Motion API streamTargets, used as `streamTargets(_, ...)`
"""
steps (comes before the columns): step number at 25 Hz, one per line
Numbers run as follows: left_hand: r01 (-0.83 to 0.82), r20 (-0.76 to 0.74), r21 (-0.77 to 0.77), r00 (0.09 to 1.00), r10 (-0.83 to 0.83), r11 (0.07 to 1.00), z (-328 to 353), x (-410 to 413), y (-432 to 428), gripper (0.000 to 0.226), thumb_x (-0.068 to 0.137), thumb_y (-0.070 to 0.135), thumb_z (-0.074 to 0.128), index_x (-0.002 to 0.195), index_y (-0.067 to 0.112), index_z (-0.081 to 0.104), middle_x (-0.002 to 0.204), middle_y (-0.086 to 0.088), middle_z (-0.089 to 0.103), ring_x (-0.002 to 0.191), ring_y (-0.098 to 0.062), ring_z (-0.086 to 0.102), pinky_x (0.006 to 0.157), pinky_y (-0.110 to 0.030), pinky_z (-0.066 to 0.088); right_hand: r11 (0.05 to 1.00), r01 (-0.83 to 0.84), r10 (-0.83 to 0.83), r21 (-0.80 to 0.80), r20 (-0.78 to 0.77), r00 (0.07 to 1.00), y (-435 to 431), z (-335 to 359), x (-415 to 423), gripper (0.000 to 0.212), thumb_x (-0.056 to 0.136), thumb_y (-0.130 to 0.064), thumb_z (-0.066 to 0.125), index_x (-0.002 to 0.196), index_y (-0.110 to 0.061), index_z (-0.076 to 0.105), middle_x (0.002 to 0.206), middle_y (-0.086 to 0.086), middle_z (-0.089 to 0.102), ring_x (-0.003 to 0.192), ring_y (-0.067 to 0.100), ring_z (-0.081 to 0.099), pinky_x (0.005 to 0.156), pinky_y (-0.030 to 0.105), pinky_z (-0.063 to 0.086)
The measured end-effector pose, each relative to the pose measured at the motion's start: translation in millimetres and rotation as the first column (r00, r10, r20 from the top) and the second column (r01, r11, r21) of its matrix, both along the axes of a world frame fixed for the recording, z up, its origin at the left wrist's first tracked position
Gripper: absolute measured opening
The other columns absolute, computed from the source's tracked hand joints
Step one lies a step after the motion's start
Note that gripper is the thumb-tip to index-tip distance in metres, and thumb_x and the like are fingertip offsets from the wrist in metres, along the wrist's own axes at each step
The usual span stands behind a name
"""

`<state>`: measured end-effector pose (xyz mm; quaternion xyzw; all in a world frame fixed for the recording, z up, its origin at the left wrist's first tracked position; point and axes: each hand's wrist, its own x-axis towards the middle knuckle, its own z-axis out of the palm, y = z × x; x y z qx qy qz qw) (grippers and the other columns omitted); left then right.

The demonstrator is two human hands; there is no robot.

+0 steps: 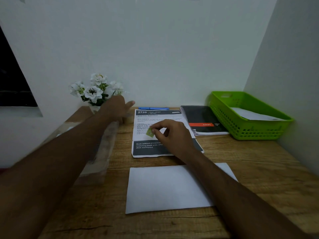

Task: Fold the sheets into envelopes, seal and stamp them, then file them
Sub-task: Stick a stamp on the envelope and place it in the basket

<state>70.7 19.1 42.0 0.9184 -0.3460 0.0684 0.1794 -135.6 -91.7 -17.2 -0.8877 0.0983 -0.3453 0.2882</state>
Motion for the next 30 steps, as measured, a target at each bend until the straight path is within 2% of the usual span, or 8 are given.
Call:
streamTargets(2, 0.004, -0.038, -0.217, 0.999, -0.012, 0.976, 1.5, -7.8, 8.2, 0.054, 0.095, 0.041, 0.048, 0.063, -0.002, 0.055, 0.056, -0.012, 0.05, 0.057, -0.027, 0.052, 0.061, -0.036, 0.044, 1.0, 0.002, -0.002, 0.007, -0.001, 1.0, -0.2, -0.8, 0.3, 0.013, 0.088, -0.031, 0.067, 0.099, -0.031, 0.074, 0.098, -0.015, 0.073, 0.064, -0.001, 0.056, 0.07, 0.025, 0.05)
streamTargets(5, 0.065, -0.021, -0.373, 0.997, -0.078, 0.926, -4.2, -25.6, 25.2, 0.043, 0.092, 0.021, 0.053, 0.063, -0.01, 0.059, 0.052, -0.016, 0.052, 0.047, -0.026, 0.048, 0.059, -0.038, 0.046, 1.0, 0.003, -0.003, 0.012, -0.011, 1.0, 0.3, -1.1, -0.1, 0.016, 0.088, -0.031, 0.068, 0.103, -0.032, 0.072, 0.092, -0.02, 0.069, 0.063, 0.003, 0.06, 0.071, 0.028, 0.053)
streamTargets(8, 0.083, -0.058, -0.395, 0.992, -0.115, 0.915, -20.4, -52.3, 40.7, 0.028, 0.089, 0.016, 0.058, 0.071, -0.004, 0.066, 0.064, -0.018, 0.062, 0.056, -0.025, 0.057, 0.062, -0.041, 0.05, 0.999, -0.005, 0.006, 0.043, -0.025, 1.0, 0.0, 0.3, -1.0, 0.013, 0.087, -0.031, 0.069, 0.1, -0.033, 0.071, 0.084, -0.027, 0.063, 0.063, 0.009, 0.063, 0.071, 0.033, 0.055)
streamTargets(11, 0.171, -0.049, -0.371, 0.978, -0.204, 0.913, -36.9, -88.2, 48.2, 0.008, 0.084, 0.017, 0.067, 0.085, 0.01, 0.071, 0.079, -0.003, 0.067, 0.067, -0.007, 0.057, 0.062, -0.026, 0.047, 0.998, -0.027, 0.028, 0.061, -0.02, 0.999, -0.2, 1.2, -2.5, 0.009, 0.089, -0.028, 0.068, 0.096, -0.03, 0.073, 0.089, -0.019, 0.071, 0.062, 0.009, 0.061, 0.07, 0.037, 0.055)
streamTargets(14, 0.15, -0.129, -0.434, 0.966, -0.226, 0.888, -42.2, -113.1, 52.0, 0.027, 0.08, 0.023, 0.073, 0.105, 0.014, 0.067, 0.091, 0.002, 0.065, 0.079, -0.005, 0.059, 0.068, -0.023, 0.051, 0.996, -0.07, 0.069, 0.056, 0.025, 0.997, 6.2, 4.4, -6.3, 0.014, 0.091, -0.024, 0.065, 0.101, -0.024, 0.074, 0.096, -0.008, 0.074, 0.067, 0.012, 0.063, 0.068, 0.035, 0.056)
streamTargets(20, 0.082, -0.261, -0.616, 0.917, -0.301, 0.784, -23.9, -143.3, 64.2, 0.009, 0.083, 0.014, 0.07, 0.089, 0.007, 0.073, 0.077, -0.005, 0.071, 0.065, -0.012, 0.066, 0.058, -0.023, 0.052, 0.975, -0.19, 0.18, 0.117, 0.091, 0.979, 24.5, 28.7, -22.6, 0.015, 0.091, -0.013, 0.066, 0.102, -0.017, 0.074, 0.089, 0.003, 0.075, 0.055, 0.012, 0.064, 0.059, 0.03, 0.055)
streamTargets(24, 0.073, -0.378, -0.665, 0.826, -0.419, 0.743, -13.0, -168.7, 68.8, 0.007, 0.085, 0.012, 0.067, 0.08, 0.009, 0.072, 0.072, -0.005, 0.071, 0.054, -0.009, 0.064, 0.047, -0.015, 0.047, 0.914, -0.251, 0.198, 0.319, 0.191, 0.961, 23.7, 37.3, -55.3, 0.017, 0.085, -0.007, 0.071, 0.099, -0.017, 0.074, 0.072, -0.006, 0.073, 0.05, 0.006, 0.061, 0.05, 0.015, 0.046)
streamTargets(30, 0.089, -0.515, -0.694, 0.631, -0.58, 0.714, -14.6, -218.9, 53.8, 0.01, 0.087, 0.013, 0.064, 0.087, 0.007, 0.073, 0.073, -0.004, 0.074, 0.056, -0.009, 0.064, 0.053, -0.018, 0.051, 0.768, -0.245, 0.15, 0.592, 0.205, 0.967, 10.5, 31.3, -121.4, 0.01, 0.084, -0.011, 0.073, 0.087, -0.02, 0.076, 0.07, -0.003, 0.074, 0.052, 0.006, 0.06, 0.046, 0.018, 0.043)
